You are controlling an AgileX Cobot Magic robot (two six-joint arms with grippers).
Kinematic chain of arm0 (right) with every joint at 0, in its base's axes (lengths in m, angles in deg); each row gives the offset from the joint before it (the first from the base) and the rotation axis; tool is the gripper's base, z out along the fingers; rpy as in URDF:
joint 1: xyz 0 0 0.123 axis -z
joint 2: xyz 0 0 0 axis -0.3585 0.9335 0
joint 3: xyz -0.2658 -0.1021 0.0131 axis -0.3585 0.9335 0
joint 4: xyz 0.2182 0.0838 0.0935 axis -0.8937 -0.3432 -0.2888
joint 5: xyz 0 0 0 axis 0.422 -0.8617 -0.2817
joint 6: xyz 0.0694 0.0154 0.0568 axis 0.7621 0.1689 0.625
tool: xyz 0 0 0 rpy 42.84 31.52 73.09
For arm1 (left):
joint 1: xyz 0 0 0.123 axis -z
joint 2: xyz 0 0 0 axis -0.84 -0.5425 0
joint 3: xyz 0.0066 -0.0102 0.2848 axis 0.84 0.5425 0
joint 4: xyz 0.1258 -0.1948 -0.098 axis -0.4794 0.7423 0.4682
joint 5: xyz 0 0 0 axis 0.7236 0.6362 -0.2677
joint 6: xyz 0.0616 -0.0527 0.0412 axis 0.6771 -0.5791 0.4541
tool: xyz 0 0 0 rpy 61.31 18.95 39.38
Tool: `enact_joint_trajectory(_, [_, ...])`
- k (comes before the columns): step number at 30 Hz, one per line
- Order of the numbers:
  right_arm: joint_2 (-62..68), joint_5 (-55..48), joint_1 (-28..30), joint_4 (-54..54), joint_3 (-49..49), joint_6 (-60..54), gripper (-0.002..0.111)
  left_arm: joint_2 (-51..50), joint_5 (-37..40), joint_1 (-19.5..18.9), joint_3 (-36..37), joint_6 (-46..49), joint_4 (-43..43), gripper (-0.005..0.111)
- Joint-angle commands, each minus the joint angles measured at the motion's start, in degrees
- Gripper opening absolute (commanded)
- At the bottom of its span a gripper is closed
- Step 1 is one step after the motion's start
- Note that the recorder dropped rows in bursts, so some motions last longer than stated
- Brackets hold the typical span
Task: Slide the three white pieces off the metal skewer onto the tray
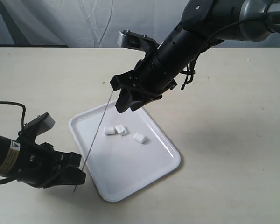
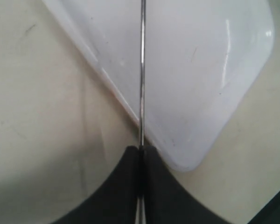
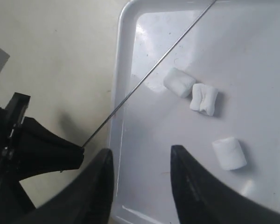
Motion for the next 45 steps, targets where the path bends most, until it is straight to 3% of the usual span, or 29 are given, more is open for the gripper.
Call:
enact_joint_trajectory(1, [-0.48,-0.57,0.00,-0.33,-0.08,-0.12,0.039,-3.00,0.97,0.24,-0.19,0.18,-0.07,0.000])
enact_joint_trajectory(4, [-0.48,-0.62,0.00,-0.33,-0.08,-0.12,0.039,-3.88,1.81,0.24,-0.19,0.65,-0.07,0.005])
enact_joint_trajectory(12, [-0.48,-0.72,0.00,-0.33,-0.08,-0.12,0.039,-3.88,2.04,0.24,-0.19,4.89,-0.07,0.035])
enact_joint_trajectory(16, [-0.48,-0.76,0.00,-0.33,-0.08,-0.12,0.039,-3.50,1.94,0.24,-0.19,7.09,-0.07,0.041])
enact_joint_trajectory(21, [-2.08,0.69,0.00,-0.23,-0.08,-0.12,0.039,-0.19,0.04,0.05,-0.19,8.25,-0.07,0.042])
enact_joint_trajectory(26, [-5.72,2.30,0.00,0.52,-0.08,-0.12,0.039,5.44,-7.02,-3.56,-0.30,8.28,-0.07,0.042])
enact_joint_trajectory(29, [-8.39,-1.41,0.00,1.32,-0.08,-0.12,0.039,9.25,-13.81,-7.44,-0.30,8.28,-0.07,0.042])
enact_joint_trajectory(34, [-14.04,-12.01,0.00,8.11,-0.08,1.00,0.039,16.23,-31.89,-13.92,-0.30,10.20,-0.07,0.042])
enact_joint_trajectory(37, [-18.28,-15.03,-0.21,8.15,-0.08,2.62,0.039,21.67,-32.43,-16.23,-0.30,6.84,-0.07,0.042])
enact_joint_trajectory(41, [-25.95,-15.03,-1.81,7.00,0.79,5.44,0.039,32.48,-32.43,-16.23,0.47,0.34,-0.07,0.042])
enact_joint_trajectory(45, [-37.13,-10.88,-2.94,7.82,4.07,8.11,0.039,46.64,-32.43,-16.23,0.36,-0.24,-0.07,0.042])
